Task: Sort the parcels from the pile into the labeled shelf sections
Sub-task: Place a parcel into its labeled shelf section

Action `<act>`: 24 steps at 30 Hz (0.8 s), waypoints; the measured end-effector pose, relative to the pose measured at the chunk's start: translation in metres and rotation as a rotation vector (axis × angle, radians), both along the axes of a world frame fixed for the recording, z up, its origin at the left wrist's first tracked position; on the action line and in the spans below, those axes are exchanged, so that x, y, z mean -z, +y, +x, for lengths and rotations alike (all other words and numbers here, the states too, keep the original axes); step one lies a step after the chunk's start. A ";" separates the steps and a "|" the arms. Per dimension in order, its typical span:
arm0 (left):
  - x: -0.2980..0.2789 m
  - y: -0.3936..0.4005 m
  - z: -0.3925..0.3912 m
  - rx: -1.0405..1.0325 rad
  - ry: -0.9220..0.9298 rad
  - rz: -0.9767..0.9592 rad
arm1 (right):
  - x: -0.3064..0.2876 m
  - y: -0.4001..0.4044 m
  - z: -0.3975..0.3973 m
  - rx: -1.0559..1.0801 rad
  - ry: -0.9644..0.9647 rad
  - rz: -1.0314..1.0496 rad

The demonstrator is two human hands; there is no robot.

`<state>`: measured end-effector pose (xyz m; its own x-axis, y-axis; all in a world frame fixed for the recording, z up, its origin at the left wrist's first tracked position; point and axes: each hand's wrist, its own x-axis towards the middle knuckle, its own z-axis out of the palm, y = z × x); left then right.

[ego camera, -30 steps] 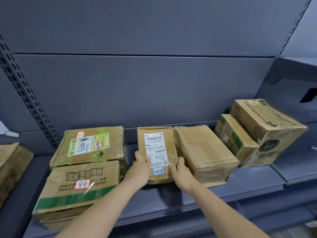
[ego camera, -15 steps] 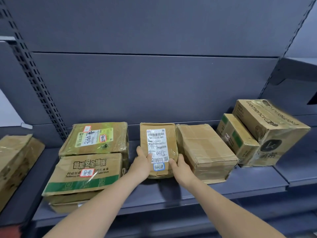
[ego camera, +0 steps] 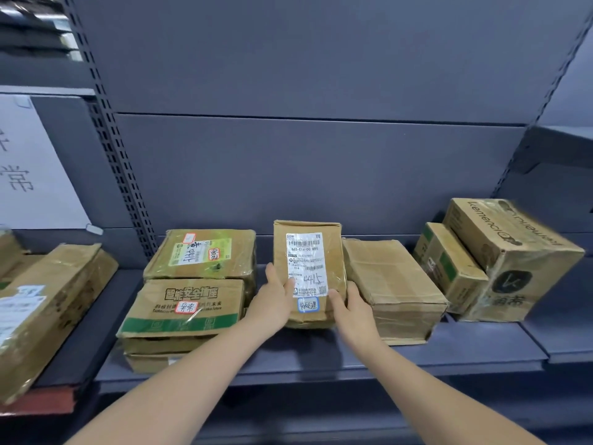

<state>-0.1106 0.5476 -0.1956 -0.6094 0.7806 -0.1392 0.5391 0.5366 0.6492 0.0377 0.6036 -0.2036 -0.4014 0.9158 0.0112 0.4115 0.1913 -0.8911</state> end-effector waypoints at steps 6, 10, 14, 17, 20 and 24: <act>-0.009 -0.019 0.006 0.027 -0.010 0.022 | -0.004 -0.020 0.004 0.046 -0.009 0.068; -0.017 -0.036 0.008 0.052 -0.021 0.040 | -0.009 -0.040 0.004 0.107 -0.035 0.132; -0.033 -0.055 0.007 0.074 0.012 0.055 | -0.019 -0.064 -0.001 0.213 -0.030 0.213; -0.048 -0.080 0.001 0.085 0.020 0.104 | -0.032 -0.088 -0.010 0.255 -0.009 0.247; -0.065 -0.108 -0.008 0.096 0.027 0.143 | -0.043 -0.113 -0.022 0.263 0.005 0.277; -0.083 -0.149 -0.028 0.069 0.052 0.176 | -0.056 -0.146 -0.043 0.265 0.016 0.297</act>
<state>-0.1386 0.3990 -0.1128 -0.5567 0.8301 0.0336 0.6061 0.3781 0.6998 -0.0055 0.4575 -0.1472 -0.1495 0.9434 0.2959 0.4675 0.3312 -0.8196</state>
